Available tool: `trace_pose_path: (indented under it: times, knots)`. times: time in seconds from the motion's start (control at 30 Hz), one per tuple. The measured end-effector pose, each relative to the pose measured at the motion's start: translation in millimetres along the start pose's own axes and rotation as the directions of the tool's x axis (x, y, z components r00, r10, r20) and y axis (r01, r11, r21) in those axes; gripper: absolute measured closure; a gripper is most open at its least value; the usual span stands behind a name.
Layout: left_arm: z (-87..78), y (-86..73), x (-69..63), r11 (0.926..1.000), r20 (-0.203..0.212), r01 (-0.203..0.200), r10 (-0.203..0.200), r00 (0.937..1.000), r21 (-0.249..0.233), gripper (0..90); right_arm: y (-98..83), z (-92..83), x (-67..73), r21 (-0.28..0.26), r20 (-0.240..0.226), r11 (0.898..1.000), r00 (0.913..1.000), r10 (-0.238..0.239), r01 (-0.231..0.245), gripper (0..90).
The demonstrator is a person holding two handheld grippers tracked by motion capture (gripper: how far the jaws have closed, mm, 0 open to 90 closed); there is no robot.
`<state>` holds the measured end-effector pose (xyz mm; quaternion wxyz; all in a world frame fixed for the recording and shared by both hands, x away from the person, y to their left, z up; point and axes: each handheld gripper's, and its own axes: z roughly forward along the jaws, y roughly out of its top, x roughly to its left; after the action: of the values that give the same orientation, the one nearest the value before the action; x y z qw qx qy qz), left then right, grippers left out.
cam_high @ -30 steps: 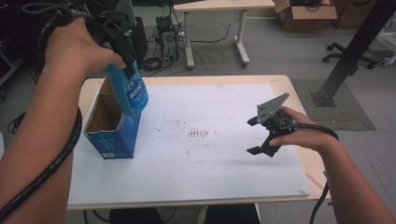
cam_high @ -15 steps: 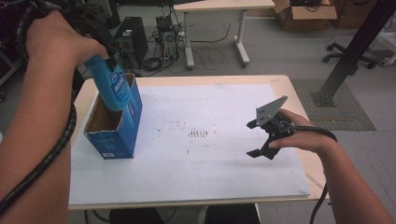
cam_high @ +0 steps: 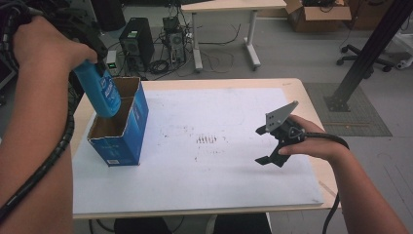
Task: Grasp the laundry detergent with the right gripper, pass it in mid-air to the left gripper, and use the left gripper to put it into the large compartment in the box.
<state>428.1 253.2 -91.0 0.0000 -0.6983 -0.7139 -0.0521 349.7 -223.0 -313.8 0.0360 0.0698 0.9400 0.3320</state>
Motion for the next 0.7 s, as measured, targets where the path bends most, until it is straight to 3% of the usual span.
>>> trace_pose_path:
  times: [0.17,0.7]
  knots:
    - [8.6,0.2,6.8,1.0,0.01,0.006,-0.006,0.9999,0.005,38.2,0.4,-1.1,-1.6,-0.021,0.02,1.0,0.9997,0.013,-0.012,2.3]
    - [41.2,-0.6,15.1,0.9996,0.033,-0.002,0.001,0.9995,0.027,38.3,3.4,1.9,-0.2,-0.005,0.007,1.0,0.9999,0.013,-0.013,2.3]
